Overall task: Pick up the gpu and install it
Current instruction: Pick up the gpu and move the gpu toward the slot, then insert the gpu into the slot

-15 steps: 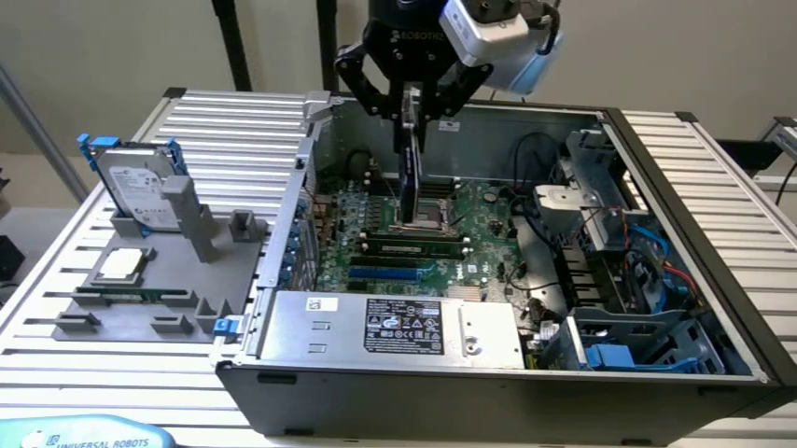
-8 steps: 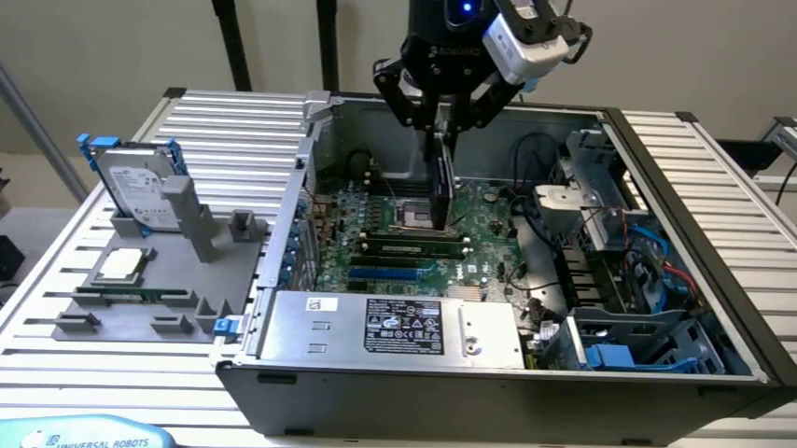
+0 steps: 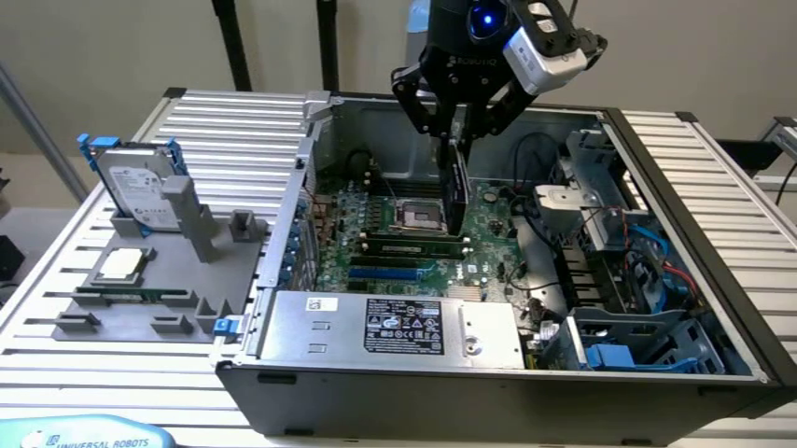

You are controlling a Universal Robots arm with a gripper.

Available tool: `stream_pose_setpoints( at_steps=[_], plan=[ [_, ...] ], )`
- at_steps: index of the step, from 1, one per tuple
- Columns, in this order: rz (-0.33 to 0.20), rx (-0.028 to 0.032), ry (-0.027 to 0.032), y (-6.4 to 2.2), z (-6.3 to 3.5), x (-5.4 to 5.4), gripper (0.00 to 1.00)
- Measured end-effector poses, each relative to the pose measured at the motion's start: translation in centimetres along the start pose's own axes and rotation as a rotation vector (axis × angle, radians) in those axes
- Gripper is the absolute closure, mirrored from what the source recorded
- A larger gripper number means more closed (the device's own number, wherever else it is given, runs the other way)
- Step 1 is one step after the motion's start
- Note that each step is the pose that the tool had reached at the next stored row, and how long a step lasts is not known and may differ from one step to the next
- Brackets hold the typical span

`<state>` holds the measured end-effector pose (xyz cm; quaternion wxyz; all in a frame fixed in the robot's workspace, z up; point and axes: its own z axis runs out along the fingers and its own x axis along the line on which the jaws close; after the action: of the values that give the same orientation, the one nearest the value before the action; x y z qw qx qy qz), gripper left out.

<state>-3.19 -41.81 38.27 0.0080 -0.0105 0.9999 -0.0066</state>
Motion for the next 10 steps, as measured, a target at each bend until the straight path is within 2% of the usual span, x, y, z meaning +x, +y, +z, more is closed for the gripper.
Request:
stream_pose_setpoints(
  at_steps=[10],
  plan=[
    [0.000,0.0001,0.0000,0.00,0.00,0.00,0.73]
  ],
)
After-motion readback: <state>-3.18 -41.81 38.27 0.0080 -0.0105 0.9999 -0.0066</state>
